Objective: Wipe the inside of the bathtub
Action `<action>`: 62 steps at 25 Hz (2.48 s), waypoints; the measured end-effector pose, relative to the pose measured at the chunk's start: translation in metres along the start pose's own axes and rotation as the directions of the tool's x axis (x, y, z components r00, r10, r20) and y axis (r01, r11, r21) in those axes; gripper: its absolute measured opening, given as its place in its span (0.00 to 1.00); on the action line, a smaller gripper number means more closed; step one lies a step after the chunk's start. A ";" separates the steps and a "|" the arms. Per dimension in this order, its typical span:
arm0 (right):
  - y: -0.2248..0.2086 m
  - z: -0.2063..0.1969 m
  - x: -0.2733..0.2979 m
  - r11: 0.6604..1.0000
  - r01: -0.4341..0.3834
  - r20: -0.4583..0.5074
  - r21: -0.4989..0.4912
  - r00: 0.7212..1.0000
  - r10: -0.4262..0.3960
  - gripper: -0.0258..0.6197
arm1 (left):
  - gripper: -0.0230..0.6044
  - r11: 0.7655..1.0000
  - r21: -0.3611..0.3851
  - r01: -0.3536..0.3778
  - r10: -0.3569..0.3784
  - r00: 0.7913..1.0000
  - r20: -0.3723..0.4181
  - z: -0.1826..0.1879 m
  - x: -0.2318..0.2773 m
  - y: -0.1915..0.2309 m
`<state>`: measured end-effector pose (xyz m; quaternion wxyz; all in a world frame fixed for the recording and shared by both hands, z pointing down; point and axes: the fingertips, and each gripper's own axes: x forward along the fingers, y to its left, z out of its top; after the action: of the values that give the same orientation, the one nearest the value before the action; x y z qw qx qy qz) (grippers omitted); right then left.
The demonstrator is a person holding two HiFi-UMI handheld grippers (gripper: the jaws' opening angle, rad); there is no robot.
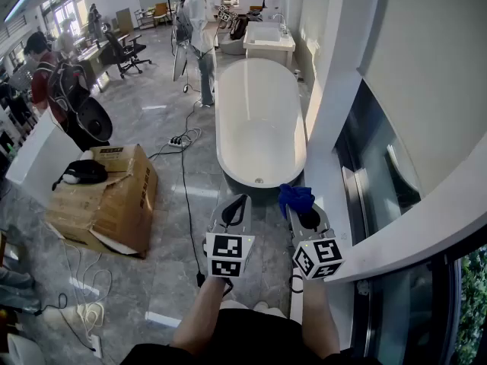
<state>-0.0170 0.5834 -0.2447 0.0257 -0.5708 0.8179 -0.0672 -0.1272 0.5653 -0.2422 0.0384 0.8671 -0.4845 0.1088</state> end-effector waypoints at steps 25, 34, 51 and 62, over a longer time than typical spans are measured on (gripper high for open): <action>-0.040 0.008 0.013 0.996 -0.061 0.009 -0.059 0.998 0.061 0.14 | 0.04 0.998 -0.041 -0.052 0.053 0.998 0.028 0.000 0.035 -0.019; -0.070 0.001 0.064 0.995 -0.031 0.015 -0.090 0.999 0.032 0.14 | 0.04 0.998 -0.038 -0.040 0.042 0.998 0.053 0.003 0.095 0.016; -0.142 -0.040 0.331 0.999 -0.010 -0.095 -0.032 0.995 0.007 0.14 | 0.04 0.999 -0.035 -0.012 0.010 0.998 -0.061 -0.012 0.316 0.181; -0.170 -0.063 0.484 1.000 -0.008 -0.205 -0.016 0.979 0.004 0.14 | 0.04 0.995 -0.094 0.019 -0.031 0.991 -0.133 -0.020 0.440 0.281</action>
<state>-0.0346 0.0768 -0.1421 -0.0633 -0.5586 0.8184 -0.1189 -0.1454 0.0548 -0.1344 0.1122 0.8612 -0.4744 0.1438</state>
